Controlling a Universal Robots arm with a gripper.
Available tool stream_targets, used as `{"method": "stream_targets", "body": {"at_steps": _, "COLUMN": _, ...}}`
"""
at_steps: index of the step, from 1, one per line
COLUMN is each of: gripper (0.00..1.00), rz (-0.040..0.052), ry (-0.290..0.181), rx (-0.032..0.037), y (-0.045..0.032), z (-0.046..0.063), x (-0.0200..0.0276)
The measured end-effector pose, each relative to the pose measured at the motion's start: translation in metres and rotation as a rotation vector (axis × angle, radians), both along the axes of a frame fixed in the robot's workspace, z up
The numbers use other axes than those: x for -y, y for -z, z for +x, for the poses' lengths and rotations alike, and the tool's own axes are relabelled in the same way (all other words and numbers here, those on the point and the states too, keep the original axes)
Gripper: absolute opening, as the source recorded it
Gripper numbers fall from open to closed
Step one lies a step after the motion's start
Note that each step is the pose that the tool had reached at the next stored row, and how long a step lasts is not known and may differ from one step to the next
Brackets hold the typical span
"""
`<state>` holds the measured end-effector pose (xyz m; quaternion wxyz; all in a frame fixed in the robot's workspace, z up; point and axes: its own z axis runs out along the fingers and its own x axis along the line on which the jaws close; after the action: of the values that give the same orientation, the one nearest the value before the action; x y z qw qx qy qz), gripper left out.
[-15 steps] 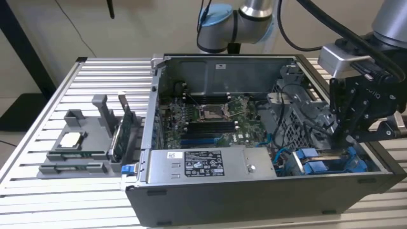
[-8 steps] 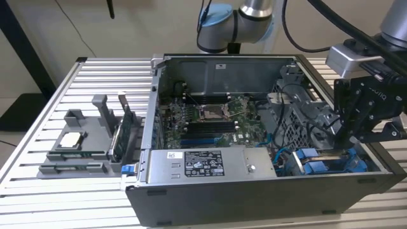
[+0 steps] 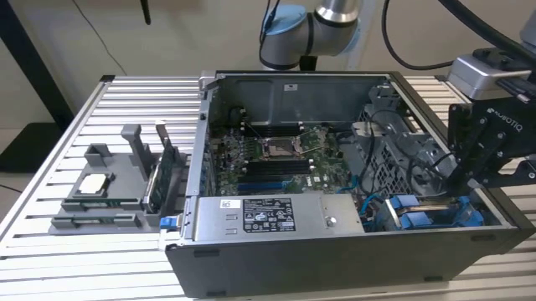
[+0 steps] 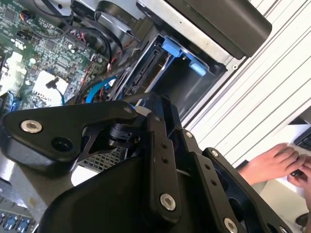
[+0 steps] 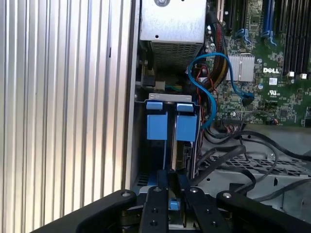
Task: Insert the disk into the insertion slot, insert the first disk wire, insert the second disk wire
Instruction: 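Insert the first disk wire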
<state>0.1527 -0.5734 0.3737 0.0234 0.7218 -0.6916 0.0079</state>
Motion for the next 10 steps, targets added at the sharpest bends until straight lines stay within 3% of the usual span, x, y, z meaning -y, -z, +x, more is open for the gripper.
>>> {"method": "stream_targets", "body": {"at_steps": 10, "gripper": 0.19, "rz": 0.0005, "ry": 0.000, "rx": -0.0033, "y": 0.0000, "z": 0.0002, "x": 0.0000}}
